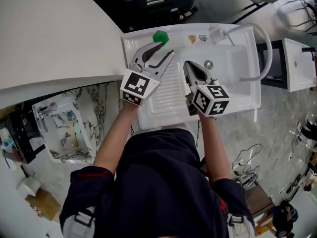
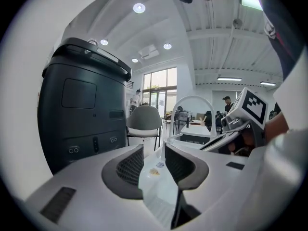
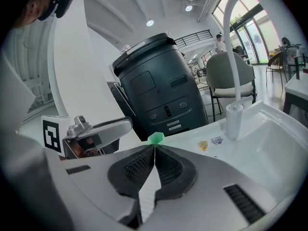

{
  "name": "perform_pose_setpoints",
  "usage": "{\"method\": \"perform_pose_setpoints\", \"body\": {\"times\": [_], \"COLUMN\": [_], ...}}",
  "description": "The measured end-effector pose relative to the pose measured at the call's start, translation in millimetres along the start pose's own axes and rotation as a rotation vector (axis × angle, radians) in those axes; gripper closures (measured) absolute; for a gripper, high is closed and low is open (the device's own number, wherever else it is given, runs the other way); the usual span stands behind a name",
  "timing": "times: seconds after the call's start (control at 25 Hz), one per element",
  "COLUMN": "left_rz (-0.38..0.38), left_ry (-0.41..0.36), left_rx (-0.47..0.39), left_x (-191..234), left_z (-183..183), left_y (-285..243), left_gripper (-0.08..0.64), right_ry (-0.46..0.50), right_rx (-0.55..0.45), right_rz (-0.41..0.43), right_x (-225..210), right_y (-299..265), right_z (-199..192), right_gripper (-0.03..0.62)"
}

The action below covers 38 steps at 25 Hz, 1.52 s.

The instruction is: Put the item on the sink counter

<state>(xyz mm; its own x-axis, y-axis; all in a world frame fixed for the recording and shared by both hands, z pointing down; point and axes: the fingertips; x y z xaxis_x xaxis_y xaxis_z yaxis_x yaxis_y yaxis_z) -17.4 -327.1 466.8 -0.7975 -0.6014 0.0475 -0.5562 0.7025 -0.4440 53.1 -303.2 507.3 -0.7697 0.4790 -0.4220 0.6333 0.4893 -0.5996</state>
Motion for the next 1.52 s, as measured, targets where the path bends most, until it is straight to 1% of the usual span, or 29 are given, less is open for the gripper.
{"method": "perform_pose_setpoints", "body": {"times": [0.12,0.24,0.44,0.56,0.64,0.72,0.8,1.4,1.52], "left_rz": [-0.023,-0.025,-0.043,-0.063,-0.081,-0.097,-0.106,-0.150,-0.163], "left_ry": [0.003,-0.025,-0.046,-0.034,-0.009,0.017,0.027,-0.045,-0.051], "left_rx": [-0.007,-0.007,-0.002,0.003,0.009,-0.005,-0.018,-0.062,-0.066], "left_x": [-10,-20,-35,-45,-50,-54,-58,-81,-82], "left_z": [0,0,-4,-5,-9,-9,-8,-12,-16], "left_y": [14,28,51,64,72,82,92,151,161], "left_gripper": [0.440,0.488,0.520,0.534,0.540,0.545,0.545,0.546,0.546], "right_ry": [0.007,0.015,0.026,0.026,0.031,0.038,0.045,0.106,0.120], "right_rx": [-0.029,-0.049,-0.081,-0.096,-0.104,-0.115,-0.125,-0.182,-0.193], "right_rz": [-0.008,-0.017,-0.032,-0.042,-0.046,-0.050,-0.056,-0.101,-0.126], "right_x": [9,17,31,38,45,52,59,117,125], "right_y": [10,20,37,47,53,59,64,93,98], "right_z": [2,2,-1,-4,-6,-8,-10,-31,-35], "right_gripper": [0.557,0.557,0.557,0.557,0.557,0.557,0.557,0.557,0.557]}}
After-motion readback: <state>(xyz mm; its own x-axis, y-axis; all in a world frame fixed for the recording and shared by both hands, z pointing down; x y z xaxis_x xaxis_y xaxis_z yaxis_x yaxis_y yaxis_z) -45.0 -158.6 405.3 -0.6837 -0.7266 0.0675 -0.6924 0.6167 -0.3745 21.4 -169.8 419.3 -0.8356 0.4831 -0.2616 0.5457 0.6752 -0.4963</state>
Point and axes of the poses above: the fingertips, and each gripper's own axes: y backward along the fingers, x to its left, z out of its top, and after that the axes turned 11 degrees about x, right-handed
